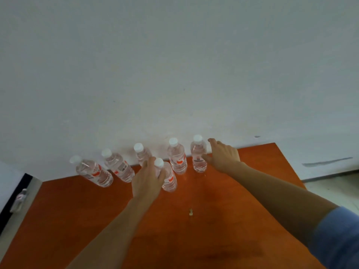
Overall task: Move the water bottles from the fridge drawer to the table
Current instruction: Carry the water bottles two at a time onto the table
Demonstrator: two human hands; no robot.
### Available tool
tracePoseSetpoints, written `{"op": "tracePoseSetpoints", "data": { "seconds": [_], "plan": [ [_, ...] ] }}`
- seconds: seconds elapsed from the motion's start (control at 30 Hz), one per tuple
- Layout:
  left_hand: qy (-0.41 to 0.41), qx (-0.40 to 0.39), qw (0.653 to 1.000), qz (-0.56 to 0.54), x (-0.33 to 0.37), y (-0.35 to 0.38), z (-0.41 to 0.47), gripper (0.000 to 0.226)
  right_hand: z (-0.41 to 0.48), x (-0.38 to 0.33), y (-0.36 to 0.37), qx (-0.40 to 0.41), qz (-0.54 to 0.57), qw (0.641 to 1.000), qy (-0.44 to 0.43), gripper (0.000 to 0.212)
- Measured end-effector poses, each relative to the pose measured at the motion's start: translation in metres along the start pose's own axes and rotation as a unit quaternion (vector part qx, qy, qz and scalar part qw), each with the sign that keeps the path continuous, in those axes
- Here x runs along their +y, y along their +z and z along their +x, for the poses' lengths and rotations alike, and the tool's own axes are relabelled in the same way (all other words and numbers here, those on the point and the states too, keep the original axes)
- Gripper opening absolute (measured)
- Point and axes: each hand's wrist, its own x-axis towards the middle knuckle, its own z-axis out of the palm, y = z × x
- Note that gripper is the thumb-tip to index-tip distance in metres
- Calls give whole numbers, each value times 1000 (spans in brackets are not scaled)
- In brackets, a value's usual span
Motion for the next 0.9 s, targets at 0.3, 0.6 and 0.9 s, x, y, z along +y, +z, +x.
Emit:
{"op": "tracePoseSetpoints", "data": {
  "seconds": [0.3,0.6,0.9],
  "plan": [
    [155,-92,983,46,43,-35,-93,14,-176,36,-27,38,-36,995,88,45],
    [344,-175,920,65,168,-35,-205,18,-381,119,-80,84,-47,969,229,36],
    [505,-206,837,37,377,-5,-368,21,-628,261,-122,110,-49,905,409,37]
  ]
}}
